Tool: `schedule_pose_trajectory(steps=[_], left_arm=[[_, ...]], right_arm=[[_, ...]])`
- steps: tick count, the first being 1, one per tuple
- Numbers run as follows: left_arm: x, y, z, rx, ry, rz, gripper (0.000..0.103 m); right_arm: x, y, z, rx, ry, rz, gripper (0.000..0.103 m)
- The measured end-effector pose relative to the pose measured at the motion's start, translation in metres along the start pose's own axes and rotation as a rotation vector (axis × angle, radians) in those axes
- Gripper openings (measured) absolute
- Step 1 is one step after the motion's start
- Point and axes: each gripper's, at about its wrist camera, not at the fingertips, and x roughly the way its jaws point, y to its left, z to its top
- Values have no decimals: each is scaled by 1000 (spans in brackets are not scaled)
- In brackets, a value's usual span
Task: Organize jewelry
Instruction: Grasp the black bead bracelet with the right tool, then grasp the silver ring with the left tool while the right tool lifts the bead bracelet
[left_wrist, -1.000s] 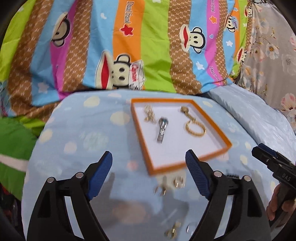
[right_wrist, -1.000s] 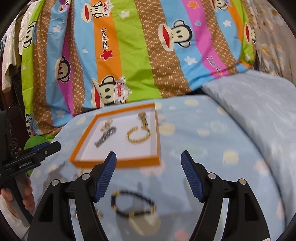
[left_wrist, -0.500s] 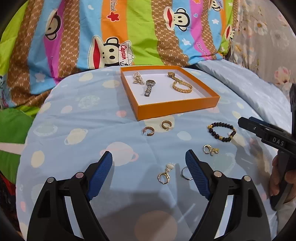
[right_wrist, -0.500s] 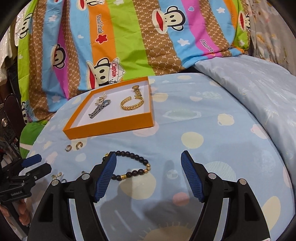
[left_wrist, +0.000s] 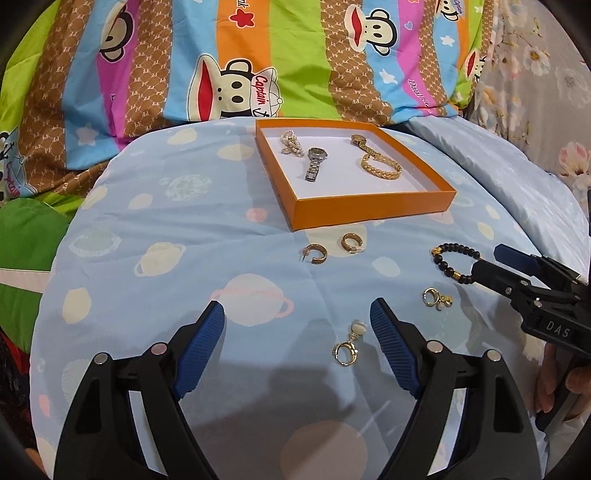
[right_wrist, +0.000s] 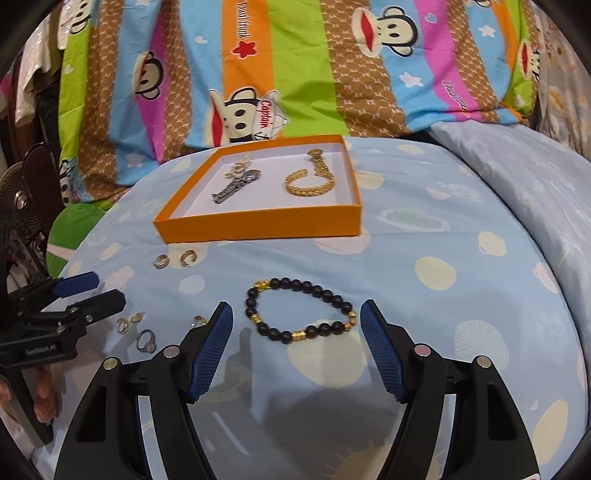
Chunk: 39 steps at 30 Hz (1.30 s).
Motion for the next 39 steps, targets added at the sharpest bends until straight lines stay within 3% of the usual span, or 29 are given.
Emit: schedule_pose_trajectory(steps=[4, 10, 15, 24, 31, 36, 39], left_arm=[[-2, -6, -1, 34, -2, -7, 79], [-2, -15, -5, 82, 11, -30, 79], [-1, -26, -8, 141, 28, -44, 79], [6, -21, -7, 119, 76, -76, 72], [-9, -38, -12, 186, 10, -122, 72], [-7, -55, -16, 250, 10, -133, 52], [-3, -60, -16, 266, 27, -141, 46]], right_arm=[[10, 9, 2, -42, 48, 22, 41], [26, 15, 4, -70, 112, 6, 24], [28, 20, 5, -99, 113, -9, 6], [19, -5, 5, 25, 64, -16, 7], [19, -6, 6, 40, 65, -6, 7], [20, -8, 6, 47, 71, -3, 7], [20, -8, 6, 46, 71, -3, 7]])
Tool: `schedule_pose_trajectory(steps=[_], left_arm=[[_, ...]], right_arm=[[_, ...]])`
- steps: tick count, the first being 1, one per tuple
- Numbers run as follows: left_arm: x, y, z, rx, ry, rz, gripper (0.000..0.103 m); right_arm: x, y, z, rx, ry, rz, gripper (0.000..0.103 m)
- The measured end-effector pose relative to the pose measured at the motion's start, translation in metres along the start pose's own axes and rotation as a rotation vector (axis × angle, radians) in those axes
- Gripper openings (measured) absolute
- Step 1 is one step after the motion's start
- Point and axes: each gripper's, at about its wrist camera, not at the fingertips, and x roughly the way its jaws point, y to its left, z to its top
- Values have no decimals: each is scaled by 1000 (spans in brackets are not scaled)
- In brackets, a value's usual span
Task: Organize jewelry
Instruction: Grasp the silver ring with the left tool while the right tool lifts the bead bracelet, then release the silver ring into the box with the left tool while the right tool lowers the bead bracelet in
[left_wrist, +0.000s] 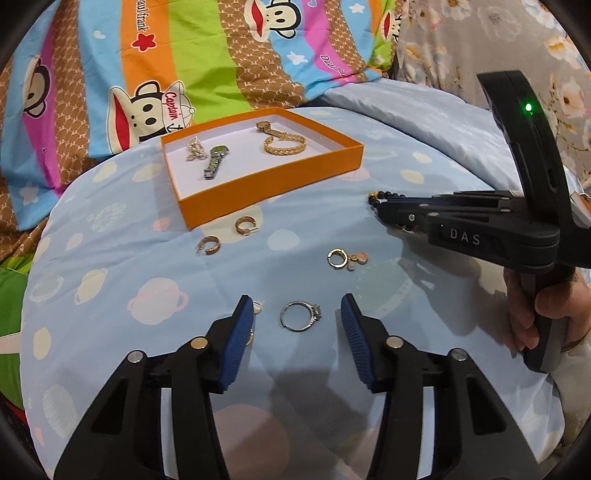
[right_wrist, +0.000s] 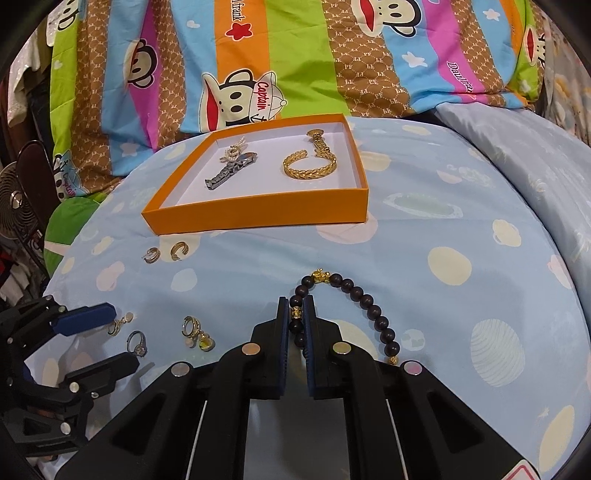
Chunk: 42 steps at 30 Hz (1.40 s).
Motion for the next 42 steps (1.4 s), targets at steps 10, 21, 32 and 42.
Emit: schedule_pose_trajectory(steps=[10, 21, 32, 42], left_arm=[[11, 4, 2, -24, 48, -6, 24], [-2, 5, 3, -33, -5, -39, 24], [-43, 50, 72, -100, -144, 20, 24], [14, 83, 137, -154, -155, 96, 24]], right_arm=[[0, -1, 0, 1, 0, 0, 7], [-8, -3, 1, 9, -39, 2, 7], [-65, -9, 64, 6, -189, 32, 7], [-23, -9, 130, -9, -244, -28, 7]])
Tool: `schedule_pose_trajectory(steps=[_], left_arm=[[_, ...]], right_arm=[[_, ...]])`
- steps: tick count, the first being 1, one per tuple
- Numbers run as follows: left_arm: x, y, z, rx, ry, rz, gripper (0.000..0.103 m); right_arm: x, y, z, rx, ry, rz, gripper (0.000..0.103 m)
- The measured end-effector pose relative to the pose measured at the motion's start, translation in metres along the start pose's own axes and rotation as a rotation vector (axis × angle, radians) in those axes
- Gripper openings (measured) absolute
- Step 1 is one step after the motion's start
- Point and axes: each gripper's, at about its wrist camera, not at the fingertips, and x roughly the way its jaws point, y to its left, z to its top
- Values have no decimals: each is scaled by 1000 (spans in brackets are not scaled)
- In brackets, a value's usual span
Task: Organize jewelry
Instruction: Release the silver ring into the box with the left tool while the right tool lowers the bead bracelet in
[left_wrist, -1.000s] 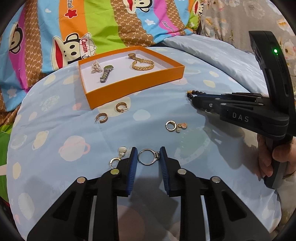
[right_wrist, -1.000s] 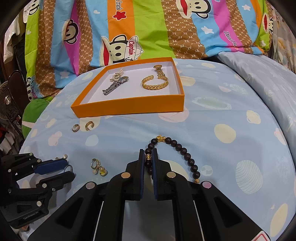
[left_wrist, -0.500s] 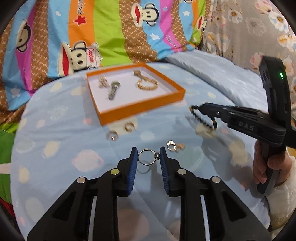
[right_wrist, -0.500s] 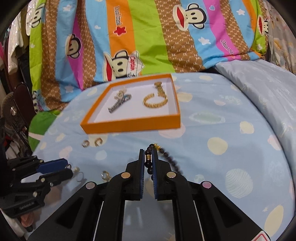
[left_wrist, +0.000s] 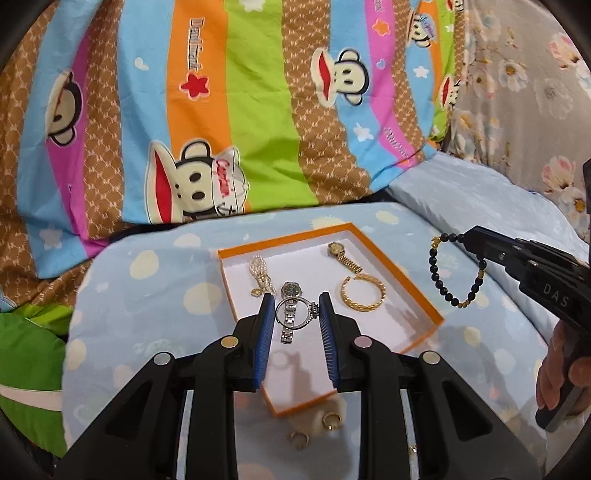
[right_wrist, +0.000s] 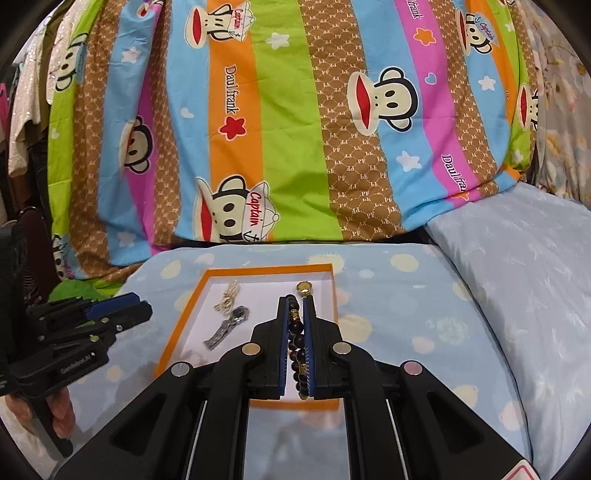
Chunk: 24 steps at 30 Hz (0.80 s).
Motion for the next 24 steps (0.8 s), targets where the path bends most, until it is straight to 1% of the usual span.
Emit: schedule_pose_trajectory(steps=[4, 7, 10, 13, 15, 16, 17, 18, 19, 20, 21, 22, 24], left_arm=[[39, -2, -14, -1, 67, 9, 24], [55, -3, -22, 3, 100, 9, 24], [64, -2, -29, 0, 125, 7, 24], [68, 0, -32, -6, 133, 1, 24], [68, 2, -33, -18, 135, -15, 24], [67, 2, -34, -24, 130, -21, 25], [66, 2, -34, -26, 125, -21, 27], [64, 2, -34, -27, 116, -16, 40], [62, 2, -33, -31, 99, 0, 61], [58, 4, -32, -40, 77, 11, 69], [51, 5, -30, -54, 43, 11, 73], [44, 7, -28, -68, 14, 18, 75], [30, 14, -22, -101, -35, 14, 75]], right_arm=[[35, 3, -15, -12, 54, 1, 7], [54, 6, -27, -22, 98, 22, 7], [67, 10, -37, -26, 138, 52, 7], [73, 14, -42, -35, 168, 90, 7], [75, 17, -45, -27, 179, 122, 7], [74, 17, -46, -23, 175, 135, 9], [73, 18, -46, -22, 173, 140, 11], [71, 18, -45, -18, 169, 143, 17], [68, 16, -44, -4, 156, 154, 25], [63, 13, -42, 17, 138, 164, 31], [57, 9, -39, 37, 112, 170, 39], [47, 5, -35, 55, 76, 169, 41], [30, -4, -28, 78, 25, 152, 42]])
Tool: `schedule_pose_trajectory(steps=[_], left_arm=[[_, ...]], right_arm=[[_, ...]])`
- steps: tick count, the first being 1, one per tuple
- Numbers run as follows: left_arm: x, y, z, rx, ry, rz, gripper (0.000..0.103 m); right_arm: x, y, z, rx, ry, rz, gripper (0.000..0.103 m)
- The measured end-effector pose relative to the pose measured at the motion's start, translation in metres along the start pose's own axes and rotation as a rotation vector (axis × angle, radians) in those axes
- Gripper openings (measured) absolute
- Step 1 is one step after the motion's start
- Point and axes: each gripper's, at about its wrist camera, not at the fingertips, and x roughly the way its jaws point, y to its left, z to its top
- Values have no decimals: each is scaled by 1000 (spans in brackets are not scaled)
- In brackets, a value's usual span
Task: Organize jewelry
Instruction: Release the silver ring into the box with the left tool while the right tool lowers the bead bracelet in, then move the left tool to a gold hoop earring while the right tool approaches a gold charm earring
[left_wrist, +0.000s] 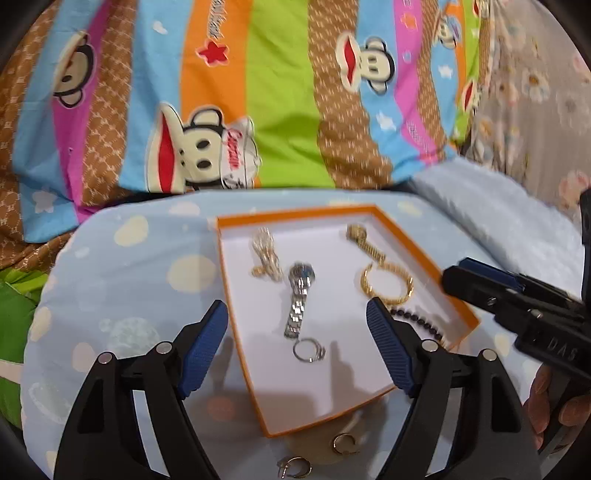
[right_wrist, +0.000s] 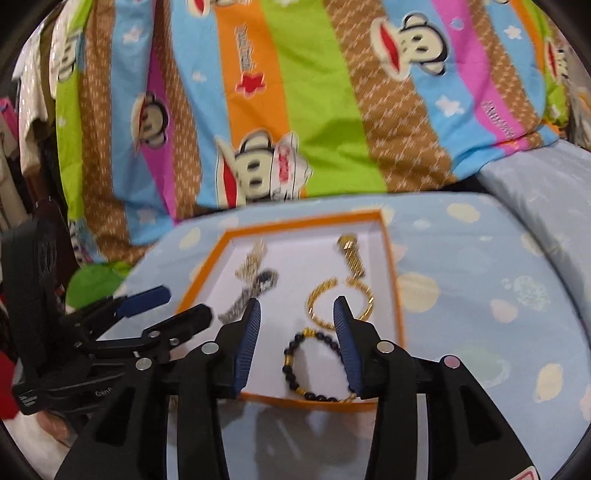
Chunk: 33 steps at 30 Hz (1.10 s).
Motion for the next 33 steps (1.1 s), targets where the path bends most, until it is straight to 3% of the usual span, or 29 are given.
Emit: schedule_pose_trajectory(steps=[4, 8, 20, 33], left_arm=[[-24, 13, 6, -57, -53, 19, 75], [-46, 22, -10, -68, -70, 78, 75], [-66, 16, -81, 7, 72, 175, 75], [-70, -14, -102, 97, 121, 187, 75]], right_arm=[[-32, -9, 3, 21, -68, -61, 43], [-54, -15, -15, 36, -76, -98, 44], [-59, 13, -83, -37, 58, -123, 44], [-43, 54, -113, -133, 172, -89, 44]])
